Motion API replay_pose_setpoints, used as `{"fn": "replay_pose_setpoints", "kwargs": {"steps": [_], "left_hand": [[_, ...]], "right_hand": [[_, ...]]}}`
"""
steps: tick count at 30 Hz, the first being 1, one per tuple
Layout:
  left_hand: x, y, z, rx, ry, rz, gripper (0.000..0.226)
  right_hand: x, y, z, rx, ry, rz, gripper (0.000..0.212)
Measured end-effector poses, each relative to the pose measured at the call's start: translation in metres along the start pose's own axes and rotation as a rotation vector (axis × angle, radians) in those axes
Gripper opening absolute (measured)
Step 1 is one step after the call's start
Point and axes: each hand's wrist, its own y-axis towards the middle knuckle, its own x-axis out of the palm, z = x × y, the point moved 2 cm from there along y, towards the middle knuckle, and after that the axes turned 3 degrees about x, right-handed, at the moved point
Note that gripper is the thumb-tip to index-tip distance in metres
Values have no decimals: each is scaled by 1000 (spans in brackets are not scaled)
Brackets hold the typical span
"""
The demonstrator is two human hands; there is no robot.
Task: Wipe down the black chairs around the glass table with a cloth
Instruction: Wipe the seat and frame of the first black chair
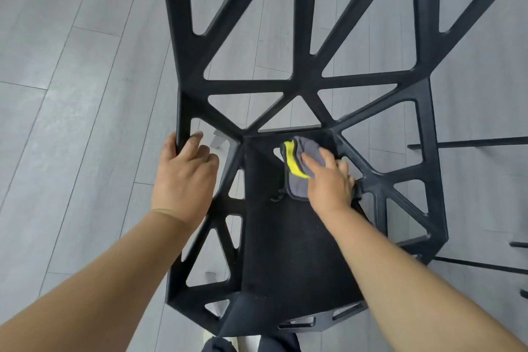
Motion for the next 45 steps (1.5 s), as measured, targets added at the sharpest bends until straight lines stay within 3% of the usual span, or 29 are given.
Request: {"fn": "replay_pose_setpoints", "kwargs": {"steps": [5,9,12,14,17,21,34,42,45], "left_hand": [[-6,-3,3,-20,57,-49,23],[-13,-3,5,-31,74,-71,22],[-17,-3,8,-35,83,-93,21],[-17,-3,9,-35,92,-105,22],[-13,-3,9,-33,96,-81,22],[-9,-4,9,-43,104,-35,18],[-7,-9,13,-60,192,-52,19],[-4,-9,15,-66,168,-35,16],[-3,-10,15,-58,172,-37,16]], "right_hand": [[34,-91,-1,-84,-18,9,55],[37,-158,-1,-371,30,-60,45],[27,-173,-5,-566,79,-248,45],[10,-141,-12,-490,181,-236,53],[-20,-57,-30,-286,234,-80,61],[-14,5,-57,-274,14,-272,61],[35,-182,-29,-335,-74,-75,56],[51,-229,-10,-514,-89,-39,63],[55,-248,4,-548,-91,51,55]]}}
